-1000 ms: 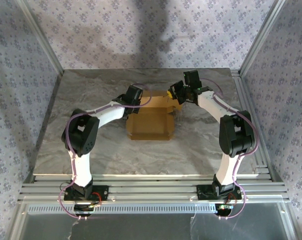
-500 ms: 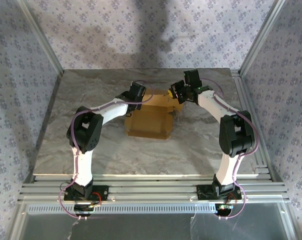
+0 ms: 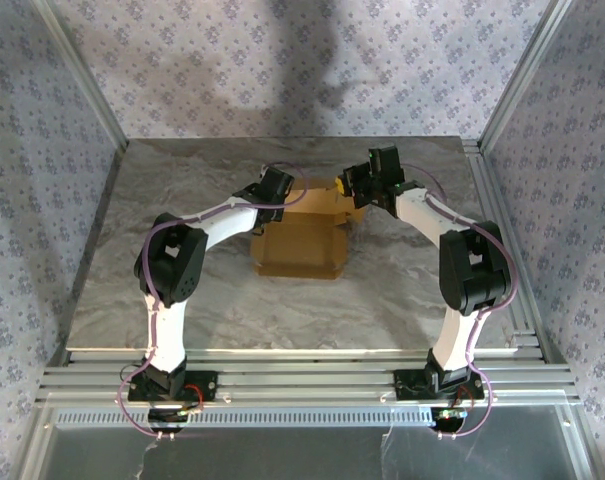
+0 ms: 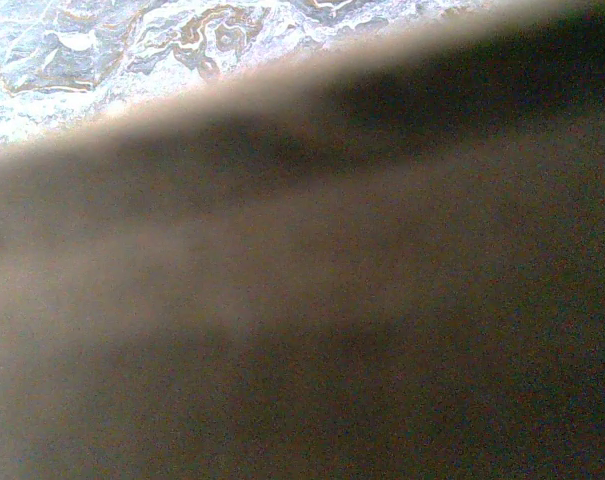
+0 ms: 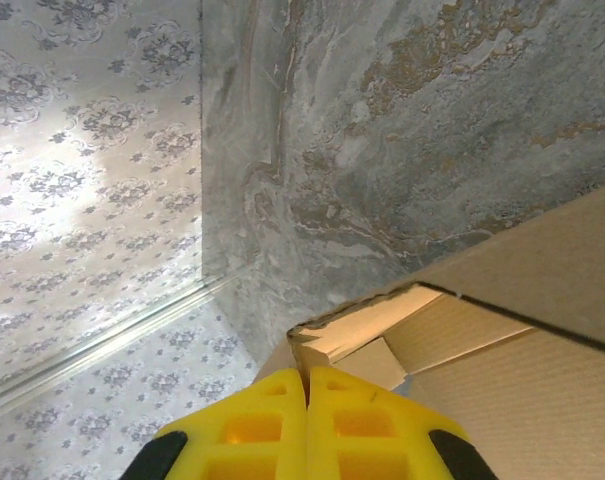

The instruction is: Fold the paper box

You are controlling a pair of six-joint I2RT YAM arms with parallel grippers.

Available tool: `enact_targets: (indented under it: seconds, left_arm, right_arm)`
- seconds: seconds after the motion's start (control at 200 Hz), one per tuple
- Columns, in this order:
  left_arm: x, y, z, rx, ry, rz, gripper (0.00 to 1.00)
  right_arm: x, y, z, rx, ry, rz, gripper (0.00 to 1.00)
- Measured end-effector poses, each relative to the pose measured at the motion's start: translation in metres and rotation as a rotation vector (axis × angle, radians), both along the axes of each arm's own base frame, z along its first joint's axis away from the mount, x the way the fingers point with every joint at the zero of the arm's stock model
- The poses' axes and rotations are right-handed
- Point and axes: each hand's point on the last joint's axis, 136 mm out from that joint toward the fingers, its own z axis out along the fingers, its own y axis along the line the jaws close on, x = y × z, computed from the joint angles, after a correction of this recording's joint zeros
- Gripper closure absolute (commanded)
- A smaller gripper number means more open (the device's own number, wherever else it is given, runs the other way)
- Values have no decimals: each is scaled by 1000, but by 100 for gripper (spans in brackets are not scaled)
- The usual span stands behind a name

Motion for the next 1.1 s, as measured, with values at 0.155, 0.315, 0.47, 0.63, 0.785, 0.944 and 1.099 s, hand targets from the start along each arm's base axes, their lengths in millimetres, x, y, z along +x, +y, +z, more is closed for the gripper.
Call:
enact_targets:
  seconds: [0.155,0.315,0.47,0.63,0.785,0.944,1.099]
  left_arm:
    - [-6,6,2,-2,21,1,100]
    - [-11,20,11,-49,59,7,100]
    - [-16,35,30,-149,87,34,100]
    - [-25,44,55,-236,87,67,100]
    - [-33,39,75,-331,84,77,100]
    - [-33,45,89,-476,92,128,100]
    - [-30,44,96,-621,113,169,100]
  right_arm:
    - [-4,-7,2,-49,6,4,39]
    - [-18,-38,55,-142,-130,18,51]
    - [-64,-94,88,-188,-269,-25,61]
    - [-101,-111,8,-186,-138,-16,65]
    - [-121,-89,-50,-159,-15,66,54]
    - [-97,-74,-33,-99,-79,73,46]
    - [-59,-62,7,-38,-188,60,40]
